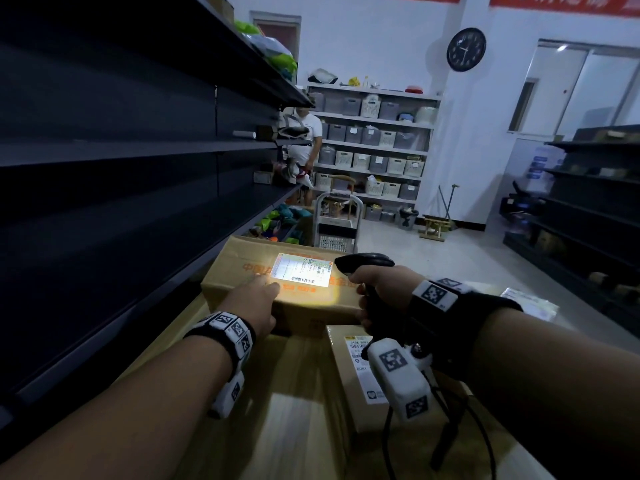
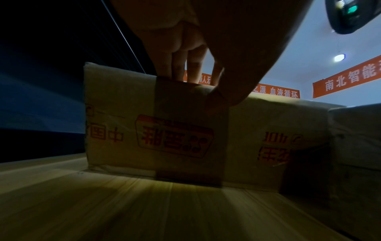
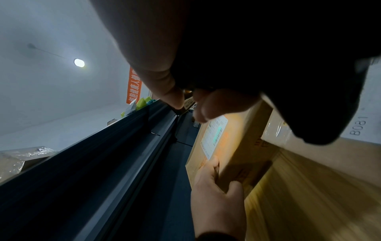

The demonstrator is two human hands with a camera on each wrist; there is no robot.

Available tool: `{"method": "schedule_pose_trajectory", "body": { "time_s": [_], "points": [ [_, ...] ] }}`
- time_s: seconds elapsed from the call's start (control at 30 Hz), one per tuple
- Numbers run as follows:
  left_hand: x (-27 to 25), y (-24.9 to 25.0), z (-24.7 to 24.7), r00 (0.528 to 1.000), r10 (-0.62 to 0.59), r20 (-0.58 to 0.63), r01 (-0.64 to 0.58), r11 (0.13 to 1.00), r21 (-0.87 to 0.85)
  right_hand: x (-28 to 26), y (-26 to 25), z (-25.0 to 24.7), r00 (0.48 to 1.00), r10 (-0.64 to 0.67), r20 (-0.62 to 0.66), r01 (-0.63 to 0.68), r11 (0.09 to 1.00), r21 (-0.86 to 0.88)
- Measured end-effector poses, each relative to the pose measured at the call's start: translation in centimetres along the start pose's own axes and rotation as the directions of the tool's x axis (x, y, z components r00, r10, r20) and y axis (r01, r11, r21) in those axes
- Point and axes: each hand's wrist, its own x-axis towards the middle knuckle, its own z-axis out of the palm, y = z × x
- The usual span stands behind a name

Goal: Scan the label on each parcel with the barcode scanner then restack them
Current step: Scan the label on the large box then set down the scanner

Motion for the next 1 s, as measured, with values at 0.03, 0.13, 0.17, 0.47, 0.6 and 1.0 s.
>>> {"method": "schedule_pose_trajectory", "body": {
  "time_s": [0.03, 0.13, 0.17, 0.47, 0.6, 1.0],
  "points": [
    [0.0, 0.0, 0.0, 1.0, 0.0, -0.003, 0.0, 1.0, -0.001, 0.1, 0.0, 0.0, 1.0, 0.007, 0.004, -0.007, 1.0, 0.003],
    [-0.1, 0.1, 0.0, 1.0, 0.002, -0.015, -0.002, 1.0, -0.009, 0.1, 0.0, 0.1, 1.0, 0.012, 0.017, -0.012, 1.0, 0.018],
    [-0.1, 0.1, 0.0, 1.0, 0.002, -0.019, -0.003, 1.0, -0.016, 0.1, 0.1, 0.1, 1.0, 0.01, 0.018, -0.01, 1.0, 0.022],
    [0.4, 0.2, 0.2, 1.0, -0.012, -0.005, 0.012, 0.999, -0.035, 0.4, -0.6, -0.3, 0.999, -0.029, -0.021, 0.029, 1.0, 0.002],
    [1.0, -0.1, 0.6, 1.0, 0.01, -0.006, -0.01, 1.0, -0.015, 0.2, -0.7, -0.9, 0.996, -0.085, -0.035, 0.086, 0.996, 0.033],
    [4.2, -0.1, 0.4, 0.977, 0.02, 0.211, -0.039, 0.995, 0.089, -0.5, 3.7, -3.5, 0.99, -0.134, -0.034, 0.138, 0.955, 0.261]
  ]
}}
